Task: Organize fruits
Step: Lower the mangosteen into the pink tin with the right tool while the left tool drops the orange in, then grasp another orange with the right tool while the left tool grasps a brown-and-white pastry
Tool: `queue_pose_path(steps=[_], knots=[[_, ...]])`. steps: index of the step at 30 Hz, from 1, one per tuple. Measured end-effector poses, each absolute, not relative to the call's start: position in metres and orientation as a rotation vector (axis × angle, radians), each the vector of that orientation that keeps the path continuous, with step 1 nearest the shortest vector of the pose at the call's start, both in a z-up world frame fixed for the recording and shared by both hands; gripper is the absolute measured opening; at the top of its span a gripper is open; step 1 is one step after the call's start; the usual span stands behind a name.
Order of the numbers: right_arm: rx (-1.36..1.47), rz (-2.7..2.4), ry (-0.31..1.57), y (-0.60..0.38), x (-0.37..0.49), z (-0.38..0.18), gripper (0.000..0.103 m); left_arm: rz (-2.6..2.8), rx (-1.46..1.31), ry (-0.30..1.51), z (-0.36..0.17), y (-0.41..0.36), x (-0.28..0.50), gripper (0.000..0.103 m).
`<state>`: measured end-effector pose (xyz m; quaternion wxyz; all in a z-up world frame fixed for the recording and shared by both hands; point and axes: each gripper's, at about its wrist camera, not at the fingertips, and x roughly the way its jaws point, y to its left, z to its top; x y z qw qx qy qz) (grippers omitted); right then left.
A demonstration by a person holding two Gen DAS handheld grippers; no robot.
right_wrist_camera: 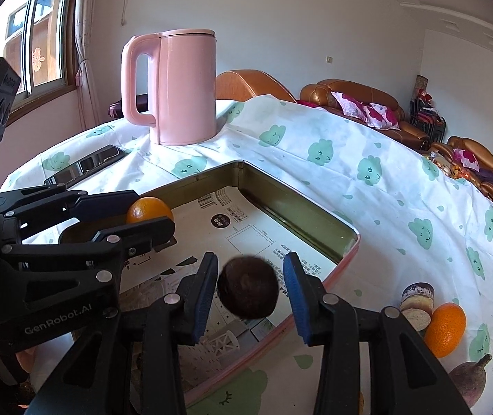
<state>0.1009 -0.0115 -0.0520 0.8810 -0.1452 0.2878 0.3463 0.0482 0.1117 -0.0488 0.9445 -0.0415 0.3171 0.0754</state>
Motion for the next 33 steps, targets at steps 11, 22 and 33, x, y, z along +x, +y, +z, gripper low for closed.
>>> queue_pose_path(steps=[11,22,33], knots=[[-0.236,0.649,0.471,-0.093,0.062,-0.027,0.069,0.128,-0.090,0.496,-0.022,0.083,0.021,0.100],[-0.138,0.331,0.526,-0.222,0.063,-0.044,0.072,-0.095,-0.008,0.521,-0.021,-0.016,0.028,0.100],[-0.133,0.368,0.678,-0.233,0.086,-0.072,0.057,-0.211,0.042,0.593,-0.041,-0.067,0.045,0.093]])
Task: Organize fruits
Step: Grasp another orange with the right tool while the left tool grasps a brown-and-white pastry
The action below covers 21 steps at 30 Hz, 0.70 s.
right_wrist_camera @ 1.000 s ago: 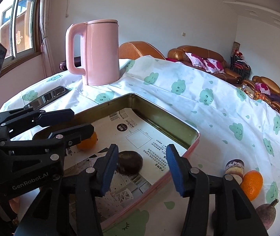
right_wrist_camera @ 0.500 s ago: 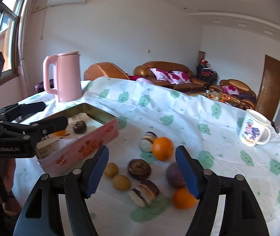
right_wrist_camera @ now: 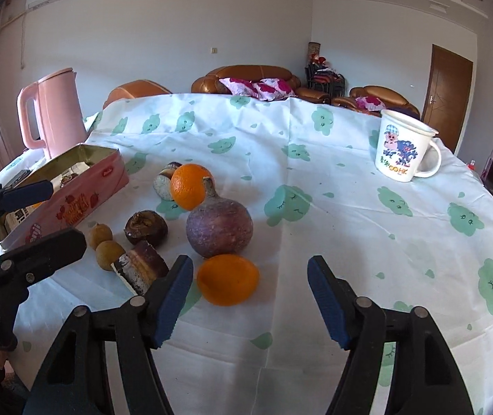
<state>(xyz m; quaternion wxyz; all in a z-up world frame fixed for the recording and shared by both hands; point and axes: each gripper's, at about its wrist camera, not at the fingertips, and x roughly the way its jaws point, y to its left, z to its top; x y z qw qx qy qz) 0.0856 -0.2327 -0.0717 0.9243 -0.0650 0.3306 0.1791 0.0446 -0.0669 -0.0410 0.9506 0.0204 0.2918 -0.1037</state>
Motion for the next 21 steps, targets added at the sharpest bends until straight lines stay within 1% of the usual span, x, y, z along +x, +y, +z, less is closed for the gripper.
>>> queue_pose_path(steps=[2,5,7,8,10,12,14,18,19,20,21], knots=[[-0.103,0.405,0.712,-0.235,0.090,-0.074,0.057,-0.218,0.036,0.599,-0.043,-0.069,0.046,0.092],[-0.092,0.475,0.778,-0.232,0.097,-0.080,0.057,-0.241,0.028,0.619,-0.047,-0.074,0.049,0.089],[-0.107,0.489,0.787,-0.229,0.097,-0.082,0.049,-0.248,0.036,0.618,-0.048,-0.077,0.047,0.089],[-0.113,0.492,0.787,-0.228,0.096,-0.082,0.043,-0.254,0.045,0.618,-0.049,-0.080,0.047,0.087],[-0.110,0.500,0.787,-0.227,0.095,-0.082,0.043,-0.266,0.055,0.625,-0.051,-0.085,0.046,0.084],[-0.100,0.499,0.775,-0.229,0.095,-0.080,0.043,-0.266,0.063,0.634,-0.054,-0.088,0.048,0.083],[-0.092,0.475,0.735,-0.233,0.089,-0.077,0.042,-0.274,0.076,0.638,-0.056,-0.091,0.049,0.073],[-0.062,0.407,0.649,-0.242,0.080,-0.069,0.042,-0.278,0.093,0.642,-0.057,-0.096,0.050,0.072],[-0.061,0.401,0.636,-0.242,0.078,-0.068,0.042,-0.288,0.097,0.644,-0.057,-0.098,0.051,0.068],[-0.063,0.397,0.631,-0.242,0.078,-0.067,0.042,-0.299,0.102,0.651,-0.058,-0.100,0.052,0.061],[-0.064,0.395,0.630,-0.242,0.078,-0.067,0.042,-0.311,0.109,0.663,-0.059,-0.104,0.053,0.059]])
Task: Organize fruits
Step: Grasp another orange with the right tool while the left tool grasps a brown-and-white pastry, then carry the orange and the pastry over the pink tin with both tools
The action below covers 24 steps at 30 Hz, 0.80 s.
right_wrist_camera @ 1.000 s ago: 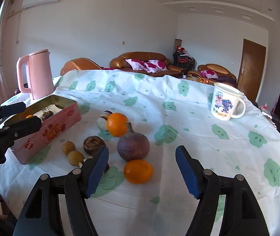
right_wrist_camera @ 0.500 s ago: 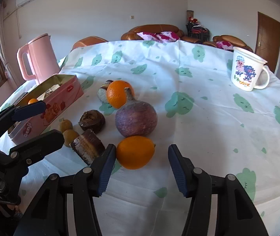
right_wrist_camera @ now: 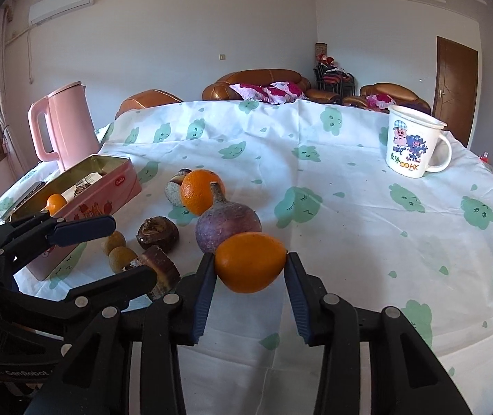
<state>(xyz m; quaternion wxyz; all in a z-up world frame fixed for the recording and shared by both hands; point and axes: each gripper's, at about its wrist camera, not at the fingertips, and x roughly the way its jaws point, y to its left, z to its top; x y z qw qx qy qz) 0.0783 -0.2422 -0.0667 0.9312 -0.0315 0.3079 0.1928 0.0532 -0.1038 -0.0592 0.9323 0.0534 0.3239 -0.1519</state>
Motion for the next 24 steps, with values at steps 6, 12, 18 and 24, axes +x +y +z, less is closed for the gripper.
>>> queue_pose_path(steps=[6,12,18,24], knots=[[-0.050,0.407,0.645,-0.244,0.083,-0.067,0.042,-0.353,0.096,0.744,-0.068,-0.108,0.065,0.038],[-0.045,0.405,0.609,-0.246,0.078,-0.066,0.042,-0.367,0.050,0.698,-0.066,-0.101,0.057,0.035],[-0.040,0.404,0.562,-0.248,0.071,-0.063,0.042,-0.345,0.060,0.635,-0.061,-0.100,0.049,0.035],[-0.032,0.426,0.514,-0.249,0.064,-0.059,0.042,-0.335,0.051,0.593,-0.057,-0.096,0.043,0.035]])
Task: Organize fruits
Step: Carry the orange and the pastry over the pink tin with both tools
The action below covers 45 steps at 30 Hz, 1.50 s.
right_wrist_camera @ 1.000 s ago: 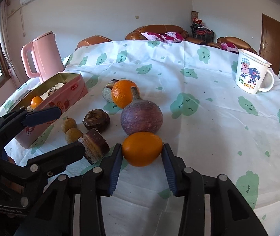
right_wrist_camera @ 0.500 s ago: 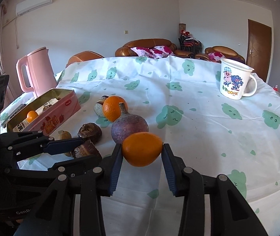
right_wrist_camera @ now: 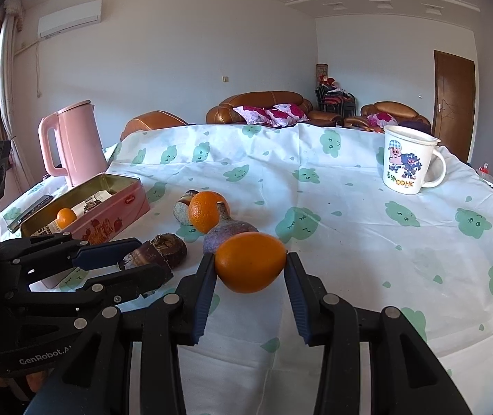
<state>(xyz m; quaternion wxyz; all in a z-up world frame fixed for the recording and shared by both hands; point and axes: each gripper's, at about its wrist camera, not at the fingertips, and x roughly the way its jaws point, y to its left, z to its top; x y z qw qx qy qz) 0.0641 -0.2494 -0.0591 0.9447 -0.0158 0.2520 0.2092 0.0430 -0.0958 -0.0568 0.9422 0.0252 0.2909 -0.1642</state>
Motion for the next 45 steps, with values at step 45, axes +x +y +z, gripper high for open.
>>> queue_pose_path(steps=[45], knots=[[-0.038,0.454,0.266,-0.257,0.028,-0.050,0.042,-0.272,0.075,0.320,-0.040,-0.091,0.004,0.035]])
